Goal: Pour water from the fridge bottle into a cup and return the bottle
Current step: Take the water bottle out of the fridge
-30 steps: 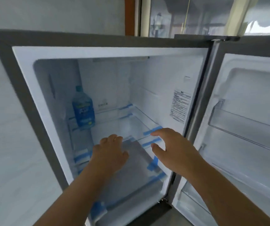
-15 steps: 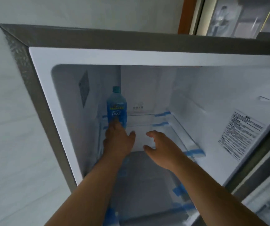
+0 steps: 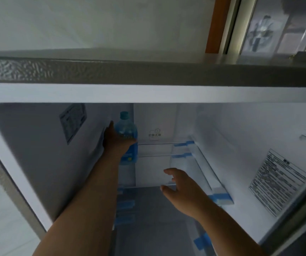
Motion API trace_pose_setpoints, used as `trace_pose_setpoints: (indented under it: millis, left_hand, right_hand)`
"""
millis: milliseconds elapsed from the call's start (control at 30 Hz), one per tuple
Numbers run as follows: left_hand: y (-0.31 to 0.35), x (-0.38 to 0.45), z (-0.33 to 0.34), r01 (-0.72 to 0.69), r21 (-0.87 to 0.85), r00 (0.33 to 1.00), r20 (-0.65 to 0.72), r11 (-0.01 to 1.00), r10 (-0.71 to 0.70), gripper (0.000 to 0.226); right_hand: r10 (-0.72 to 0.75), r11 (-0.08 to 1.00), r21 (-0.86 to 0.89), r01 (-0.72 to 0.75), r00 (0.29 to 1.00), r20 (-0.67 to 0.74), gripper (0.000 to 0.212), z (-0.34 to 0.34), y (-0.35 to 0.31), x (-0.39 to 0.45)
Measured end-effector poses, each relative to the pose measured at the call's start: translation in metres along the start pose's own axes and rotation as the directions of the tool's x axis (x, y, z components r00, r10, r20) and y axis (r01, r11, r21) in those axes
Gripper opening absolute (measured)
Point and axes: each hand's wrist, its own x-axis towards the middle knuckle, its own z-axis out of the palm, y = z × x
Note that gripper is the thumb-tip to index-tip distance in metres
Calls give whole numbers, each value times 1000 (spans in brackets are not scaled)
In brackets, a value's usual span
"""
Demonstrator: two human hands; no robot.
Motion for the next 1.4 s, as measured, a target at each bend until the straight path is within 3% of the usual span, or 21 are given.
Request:
trace_pose_setpoints:
  millis: [67, 200, 367, 500, 600, 767, 900, 1000, 1133, 1300, 1400]
  left_hand:
    - [-12, 12, 9, -68, 75, 997, 30, 995, 66, 133]
    - [-8, -4, 14, -90, 23, 994, 58, 996, 88, 81]
    - [-9, -34, 14, -176, 43, 982, 72, 983, 173, 84]
    - [-10, -59, 6, -287, 157, 946, 204, 945, 254, 71]
    - [-2, -87, -6, -365, 89, 900, 289, 927, 327, 63]
    - [9, -135, -35, -312, -159, 836, 423, 937, 350, 69]
    - [13, -159, -54, -325, -247, 771, 489, 913, 407, 78]
    - [14, -166, -66, -381, -261, 712, 530, 887, 461, 88]
    - [15, -169, -76, -389, -294, 680, 548, 873, 488, 91]
    - [13, -183, -79, -323, -437, 628, 564, 839, 536, 89]
    - [10, -193, -75, -264, -515, 597, 576, 815, 558, 95]
  right_hand:
    - [-2, 1000, 26, 2, 1000, -21, 61, -3, 2, -2]
    - [9, 997, 81, -5, 998, -55, 61, -9, 4, -4]
    - [18, 995, 102, -8, 996, -90, 61, -9, 5, -5]
    - [31, 991, 131, -19, 995, -92, 64, -9, 4, -4]
    - [56, 980, 195, -40, 996, -76, 72, -13, 2, -4]
    - [93, 912, 404, -71, 995, -34, 94, -17, -8, -10]
    - [41, 808, 585, -68, 997, 60, 76, -10, -18, -19]
    - [42, 739, 669, -85, 996, 80, 80, 2, -21, -26]
    - [77, 664, 742, -93, 995, 56, 89, 17, -28, -38]
    - [138, 600, 797, -73, 990, -13, 77, 23, -36, -64]
    - [196, 564, 821, -86, 980, -32, 82, 26, -41, -87]
